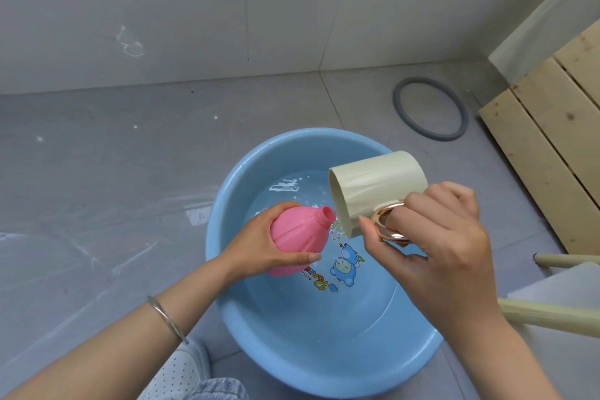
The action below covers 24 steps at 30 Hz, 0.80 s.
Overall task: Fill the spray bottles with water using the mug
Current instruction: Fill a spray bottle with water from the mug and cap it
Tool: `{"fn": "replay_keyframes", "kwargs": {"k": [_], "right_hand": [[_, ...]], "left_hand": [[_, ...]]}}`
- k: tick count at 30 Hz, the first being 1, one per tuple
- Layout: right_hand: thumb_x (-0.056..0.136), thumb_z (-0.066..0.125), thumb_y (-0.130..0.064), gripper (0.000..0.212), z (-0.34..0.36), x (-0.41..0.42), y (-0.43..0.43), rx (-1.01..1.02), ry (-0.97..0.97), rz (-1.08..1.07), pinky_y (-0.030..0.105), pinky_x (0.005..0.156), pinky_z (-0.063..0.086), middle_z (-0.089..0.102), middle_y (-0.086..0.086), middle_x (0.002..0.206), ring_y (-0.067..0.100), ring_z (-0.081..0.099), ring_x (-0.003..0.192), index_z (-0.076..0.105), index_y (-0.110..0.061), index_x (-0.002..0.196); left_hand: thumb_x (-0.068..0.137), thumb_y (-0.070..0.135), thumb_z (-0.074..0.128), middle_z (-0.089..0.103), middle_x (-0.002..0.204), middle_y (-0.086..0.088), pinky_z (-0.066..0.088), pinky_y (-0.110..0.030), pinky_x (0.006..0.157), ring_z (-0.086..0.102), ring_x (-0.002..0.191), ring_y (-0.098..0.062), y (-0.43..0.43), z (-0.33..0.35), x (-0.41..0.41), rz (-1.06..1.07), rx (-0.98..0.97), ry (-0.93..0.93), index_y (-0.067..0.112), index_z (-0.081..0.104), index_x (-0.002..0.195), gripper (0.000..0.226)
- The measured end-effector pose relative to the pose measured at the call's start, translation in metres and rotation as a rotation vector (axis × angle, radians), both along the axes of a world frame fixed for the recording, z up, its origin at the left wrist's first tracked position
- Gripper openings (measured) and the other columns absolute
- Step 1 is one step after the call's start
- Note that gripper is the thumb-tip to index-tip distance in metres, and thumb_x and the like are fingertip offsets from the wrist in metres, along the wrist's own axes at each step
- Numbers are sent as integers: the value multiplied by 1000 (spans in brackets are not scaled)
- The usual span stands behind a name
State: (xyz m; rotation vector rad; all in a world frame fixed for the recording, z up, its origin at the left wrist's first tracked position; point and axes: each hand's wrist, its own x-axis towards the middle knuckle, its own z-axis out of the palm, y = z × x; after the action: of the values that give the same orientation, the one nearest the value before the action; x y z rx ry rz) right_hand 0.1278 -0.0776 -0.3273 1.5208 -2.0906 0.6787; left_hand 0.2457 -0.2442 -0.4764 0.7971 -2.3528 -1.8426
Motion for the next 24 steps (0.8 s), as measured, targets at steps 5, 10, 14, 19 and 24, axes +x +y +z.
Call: {"fn": "replay_keyframes", "kwargs": {"k": [5, 10, 14, 19, 24], "right_hand": [[81, 65, -26, 39, -7, -8, 6, -63, -364, -156, 19, 69, 29, 34, -12, 53, 7, 35, 60, 44, -10, 52], [83, 67, -41, 52, -40, -38, 19, 10, -885, -437, 27, 52, 25, 46, 22, 62, 13, 31, 54, 54, 5, 64], [90, 55, -44, 55, -87, -47, 28, 188, -857, -514, 31, 50, 23, 39, 20, 59, 15, 27, 53, 54, 6, 68], [92, 57, -33, 49, -117, -48, 29, 277, -830, -540, 33, 53, 22, 35, 12, 56, 21, 30, 56, 46, 5, 63], [91, 59, -30, 47, -129, -49, 28, 308, -792, -536, 35, 55, 22, 36, 5, 53, 24, 34, 58, 44, 1, 60]], "left_hand": [[43, 70, 84, 59, 117, 23, 54, -27, 87, 61, 103, -2, 0, -1, 0, 12, 21, -6, 47, 51, 121, 88], [42, 69, 84, 60, 116, 23, 51, -19, 83, 60, 102, 2, -1, -1, 0, 34, 39, 4, 46, 52, 120, 87], [42, 70, 84, 60, 118, 23, 52, -22, 85, 61, 103, 1, -1, -2, -1, 43, 34, -2, 45, 52, 121, 89], [42, 68, 85, 61, 114, 25, 52, -20, 83, 61, 100, 2, -2, -2, -1, 52, 48, 0, 49, 52, 117, 84], [43, 67, 85, 61, 115, 23, 53, -22, 84, 62, 101, 1, -1, -2, -2, 52, 54, 20, 47, 54, 118, 83]]}}
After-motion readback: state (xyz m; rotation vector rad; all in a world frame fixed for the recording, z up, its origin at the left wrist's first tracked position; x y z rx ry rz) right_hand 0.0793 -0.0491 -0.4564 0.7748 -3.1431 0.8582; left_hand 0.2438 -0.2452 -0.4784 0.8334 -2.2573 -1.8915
